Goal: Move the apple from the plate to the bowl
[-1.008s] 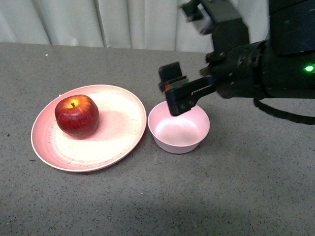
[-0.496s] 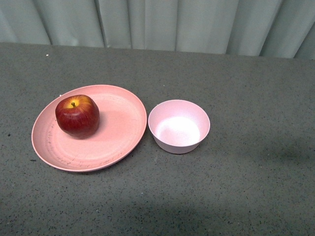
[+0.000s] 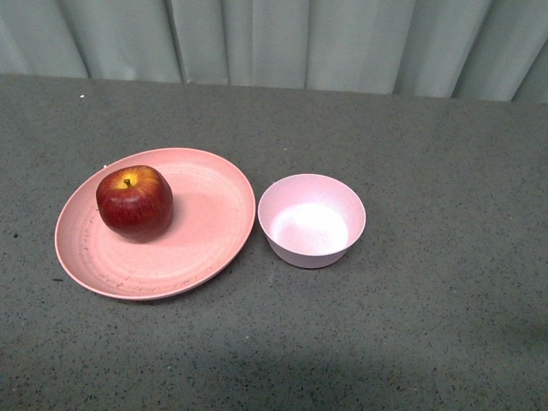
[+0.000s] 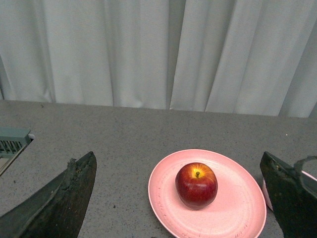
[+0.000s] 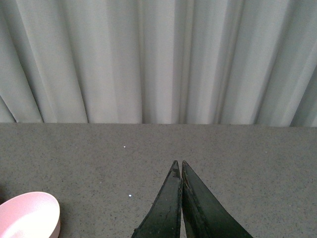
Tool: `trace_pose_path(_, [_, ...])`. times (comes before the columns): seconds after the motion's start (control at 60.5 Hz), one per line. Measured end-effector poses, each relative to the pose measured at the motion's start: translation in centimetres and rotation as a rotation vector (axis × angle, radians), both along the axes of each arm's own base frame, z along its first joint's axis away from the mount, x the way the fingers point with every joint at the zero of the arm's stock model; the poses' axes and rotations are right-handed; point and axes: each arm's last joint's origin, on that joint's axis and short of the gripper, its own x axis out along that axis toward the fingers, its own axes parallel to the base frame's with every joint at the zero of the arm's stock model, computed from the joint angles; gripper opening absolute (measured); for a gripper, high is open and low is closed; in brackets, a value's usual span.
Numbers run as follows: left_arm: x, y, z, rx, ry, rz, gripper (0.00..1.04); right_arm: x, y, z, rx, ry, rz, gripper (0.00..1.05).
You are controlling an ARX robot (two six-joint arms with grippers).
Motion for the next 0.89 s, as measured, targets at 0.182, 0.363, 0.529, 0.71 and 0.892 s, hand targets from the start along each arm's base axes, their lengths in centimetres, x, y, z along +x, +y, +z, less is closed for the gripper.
trace_pose_path(0.182, [0.0, 0.0, 0.0, 0.0, 0.0, 0.0, 0.98, -1.5, -1.1, 0.0, 0.001, -0.001, -0.005, 0.01])
trace_pose_path(0.363, [0.0, 0.0, 0.0, 0.0, 0.0, 0.0, 0.98, -2.4, -1.1, 0.3, 0.001, -0.01, -0.003, 0.01])
trace_pose_path(0.529, [0.0, 0.0, 0.0, 0.0, 0.0, 0.0, 0.98, -3.2, -1.1, 0.5, 0.001, -0.016, -0.003, 0.01])
trace_pose_path(0.71, [0.0, 0.0, 0.0, 0.0, 0.0, 0.0, 0.98, -3.8, -1.1, 0.6, 0.001, -0.021, -0.003, 0.01])
trace_pose_path(0.892, [0.0, 0.0, 0.0, 0.0, 0.0, 0.0, 0.98, -4.4, -1.1, 0.7, 0.001, -0.024, -0.003, 0.01])
